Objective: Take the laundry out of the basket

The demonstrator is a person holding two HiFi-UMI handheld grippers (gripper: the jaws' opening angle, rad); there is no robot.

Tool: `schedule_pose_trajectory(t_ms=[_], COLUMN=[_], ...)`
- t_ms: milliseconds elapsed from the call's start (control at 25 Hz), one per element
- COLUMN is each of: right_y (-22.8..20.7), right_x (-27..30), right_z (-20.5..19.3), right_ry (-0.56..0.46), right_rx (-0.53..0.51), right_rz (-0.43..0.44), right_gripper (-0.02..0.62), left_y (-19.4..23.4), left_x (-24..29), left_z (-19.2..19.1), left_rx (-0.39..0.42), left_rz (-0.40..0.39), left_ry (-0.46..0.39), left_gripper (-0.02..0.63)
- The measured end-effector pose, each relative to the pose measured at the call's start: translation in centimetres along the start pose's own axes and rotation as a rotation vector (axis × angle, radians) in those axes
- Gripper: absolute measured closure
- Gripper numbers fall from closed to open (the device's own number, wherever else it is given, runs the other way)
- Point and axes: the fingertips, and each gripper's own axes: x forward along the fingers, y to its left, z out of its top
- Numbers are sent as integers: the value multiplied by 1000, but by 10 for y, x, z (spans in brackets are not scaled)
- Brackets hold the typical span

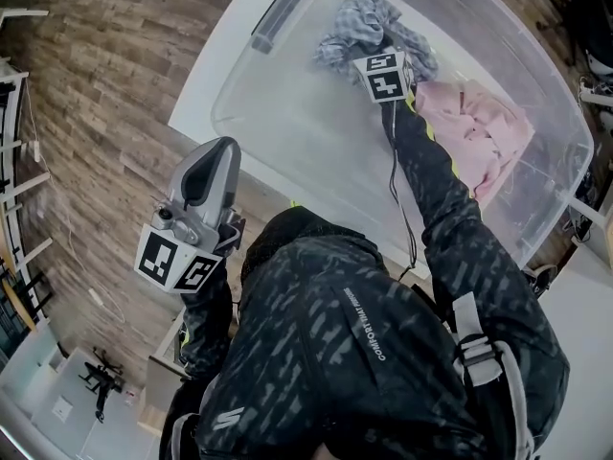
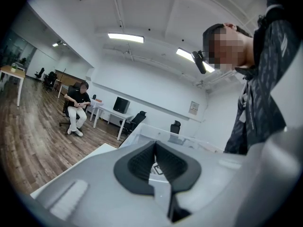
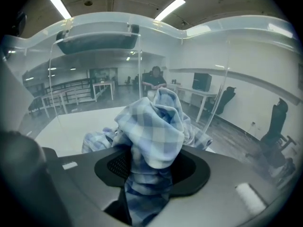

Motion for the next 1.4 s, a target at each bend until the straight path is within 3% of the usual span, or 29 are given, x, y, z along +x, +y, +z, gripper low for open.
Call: schedule_pose_trajectory(t_ms=[360, 600, 920, 1400], right_y=[-10, -9, -26, -17], right_x=[-42, -80, -136, -225], right_z=[44, 94, 117, 169], right_ry=[-96, -180, -287, -427], right_rx=[81, 80, 94, 88], right_rz=[-6, -12, -36, -32], right_gripper=[397, 397, 397, 396], left_y=[-10, -11, -33, -49], left_x=[-14, -30, -41, -58], left_z=[9, 24, 24, 34], left_rx=[27, 47, 74, 71], left_rz=[-25, -41, -59, -61], left_ry=[-41, -69, -109, -142], left_gripper=[595, 595, 595, 595])
